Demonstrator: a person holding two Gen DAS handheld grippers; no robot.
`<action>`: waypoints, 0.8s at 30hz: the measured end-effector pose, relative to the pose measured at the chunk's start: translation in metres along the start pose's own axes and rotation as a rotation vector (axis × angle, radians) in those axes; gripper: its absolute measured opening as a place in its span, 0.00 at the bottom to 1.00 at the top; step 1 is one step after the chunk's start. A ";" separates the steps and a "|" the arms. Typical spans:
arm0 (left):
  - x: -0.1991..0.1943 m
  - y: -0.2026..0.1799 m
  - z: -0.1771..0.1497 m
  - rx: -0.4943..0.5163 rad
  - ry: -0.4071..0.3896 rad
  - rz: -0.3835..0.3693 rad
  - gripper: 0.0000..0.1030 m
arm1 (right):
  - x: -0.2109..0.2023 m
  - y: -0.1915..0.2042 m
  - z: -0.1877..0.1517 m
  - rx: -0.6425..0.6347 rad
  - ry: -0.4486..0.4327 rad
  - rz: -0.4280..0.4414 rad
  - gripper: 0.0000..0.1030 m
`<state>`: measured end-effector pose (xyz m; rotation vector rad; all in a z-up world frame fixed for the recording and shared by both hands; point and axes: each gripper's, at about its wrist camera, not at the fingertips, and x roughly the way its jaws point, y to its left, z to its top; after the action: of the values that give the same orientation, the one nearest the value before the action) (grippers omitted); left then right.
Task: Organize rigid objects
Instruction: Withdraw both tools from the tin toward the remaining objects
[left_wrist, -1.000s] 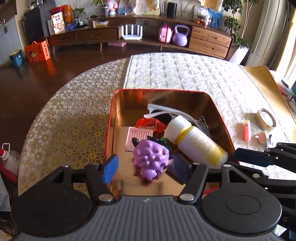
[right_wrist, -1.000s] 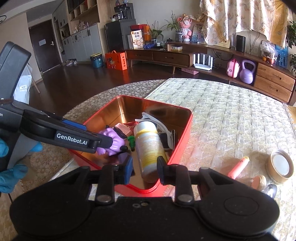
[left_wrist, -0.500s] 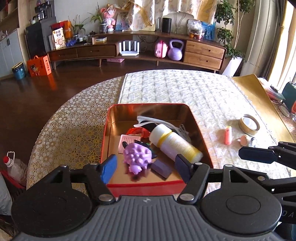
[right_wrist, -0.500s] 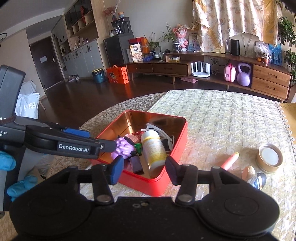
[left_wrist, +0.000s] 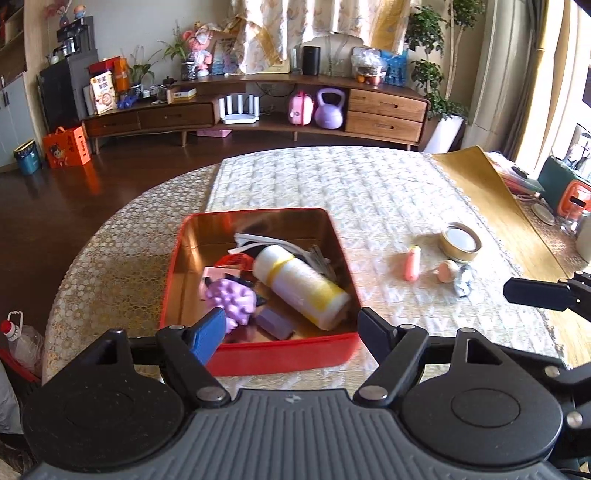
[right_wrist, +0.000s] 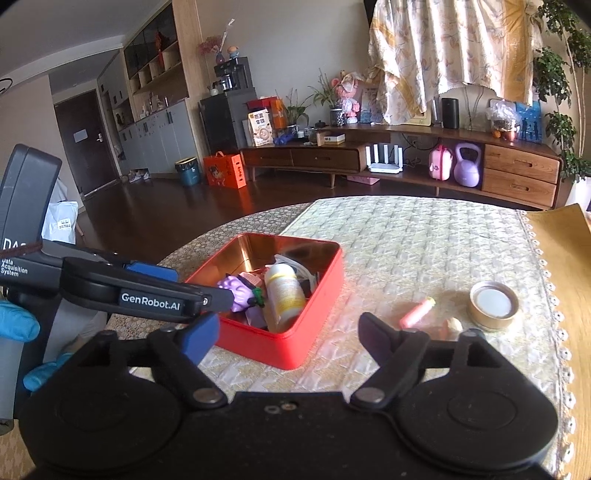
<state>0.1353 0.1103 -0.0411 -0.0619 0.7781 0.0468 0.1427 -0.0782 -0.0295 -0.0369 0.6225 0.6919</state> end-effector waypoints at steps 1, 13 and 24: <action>-0.001 -0.004 0.000 0.002 0.000 -0.008 0.76 | -0.003 -0.002 -0.001 0.000 -0.005 -0.007 0.87; 0.006 -0.050 0.001 0.023 0.001 -0.108 0.85 | -0.021 -0.052 -0.024 0.094 -0.022 -0.115 0.99; 0.045 -0.087 0.018 0.028 -0.007 -0.134 1.00 | -0.019 -0.080 -0.039 0.036 -0.009 -0.155 0.99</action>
<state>0.1854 0.0261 -0.0567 -0.0874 0.7661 -0.0909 0.1588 -0.1604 -0.0644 -0.0484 0.6161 0.5309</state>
